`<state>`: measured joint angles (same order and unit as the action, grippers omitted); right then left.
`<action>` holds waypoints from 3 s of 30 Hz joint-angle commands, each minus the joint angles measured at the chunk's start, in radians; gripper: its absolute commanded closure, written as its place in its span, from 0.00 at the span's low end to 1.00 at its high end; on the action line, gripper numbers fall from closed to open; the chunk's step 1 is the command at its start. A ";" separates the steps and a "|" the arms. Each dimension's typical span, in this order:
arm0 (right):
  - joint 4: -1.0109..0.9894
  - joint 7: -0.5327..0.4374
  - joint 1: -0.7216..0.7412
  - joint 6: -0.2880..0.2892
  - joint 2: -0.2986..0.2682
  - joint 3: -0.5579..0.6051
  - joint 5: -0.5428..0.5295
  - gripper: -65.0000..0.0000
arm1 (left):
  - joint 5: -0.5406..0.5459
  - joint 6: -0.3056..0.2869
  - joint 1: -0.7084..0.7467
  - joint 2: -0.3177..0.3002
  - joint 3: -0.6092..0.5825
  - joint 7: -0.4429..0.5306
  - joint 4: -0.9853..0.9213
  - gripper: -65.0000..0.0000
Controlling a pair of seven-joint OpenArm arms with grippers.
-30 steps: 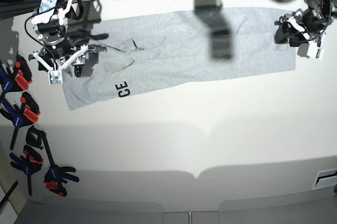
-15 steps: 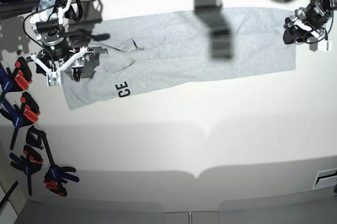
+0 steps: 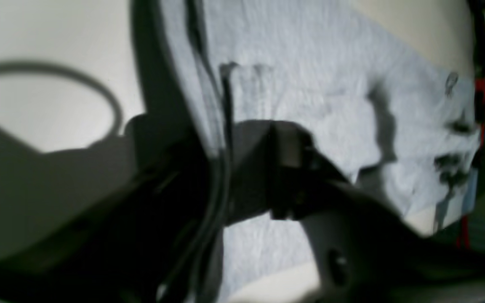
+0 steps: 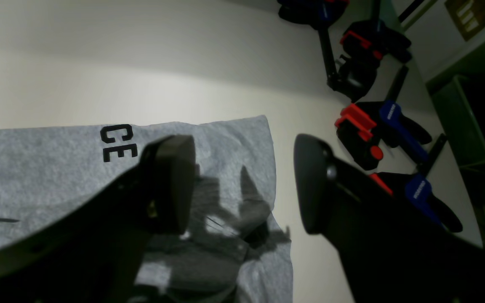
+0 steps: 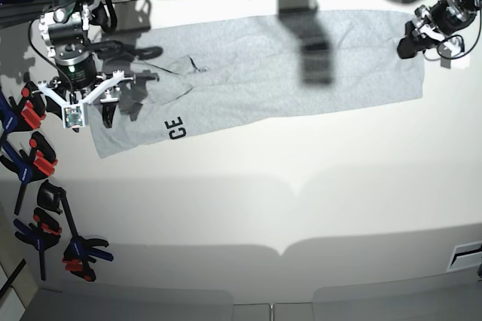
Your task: Fold the T-shirt properly
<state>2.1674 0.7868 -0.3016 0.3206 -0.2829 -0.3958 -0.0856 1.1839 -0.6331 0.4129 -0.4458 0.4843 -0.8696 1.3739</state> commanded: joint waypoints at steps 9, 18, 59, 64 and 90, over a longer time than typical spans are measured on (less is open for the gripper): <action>0.020 -0.021 0.008 -0.008 -0.013 -0.007 -0.003 0.46 | -0.079 -0.065 -0.053 -0.026 0.045 0.089 0.013 1.00; 0.020 -0.023 0.008 -0.008 -0.013 -0.007 -0.004 0.46 | -0.277 0.061 -0.169 -0.094 0.188 -0.033 0.022 1.00; 0.019 -0.012 0.008 -0.008 -0.013 -0.007 -0.003 0.46 | -0.278 0.058 -0.125 0.192 -0.336 -0.019 0.460 1.00; 0.019 0.000 0.008 -0.008 -0.013 -0.007 -0.003 0.46 | -0.279 0.058 -0.125 0.214 -0.337 0.020 0.460 1.00; -0.056 0.069 0.008 -0.006 -0.014 -0.007 -0.087 0.46 | -0.293 0.035 -0.180 0.143 -0.477 0.019 0.460 0.52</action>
<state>2.0968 0.8726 -0.2996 0.3210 -0.2848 -0.3958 -0.1730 0.8665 -0.5869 0.2428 -0.2985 0.0055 -0.8722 1.8187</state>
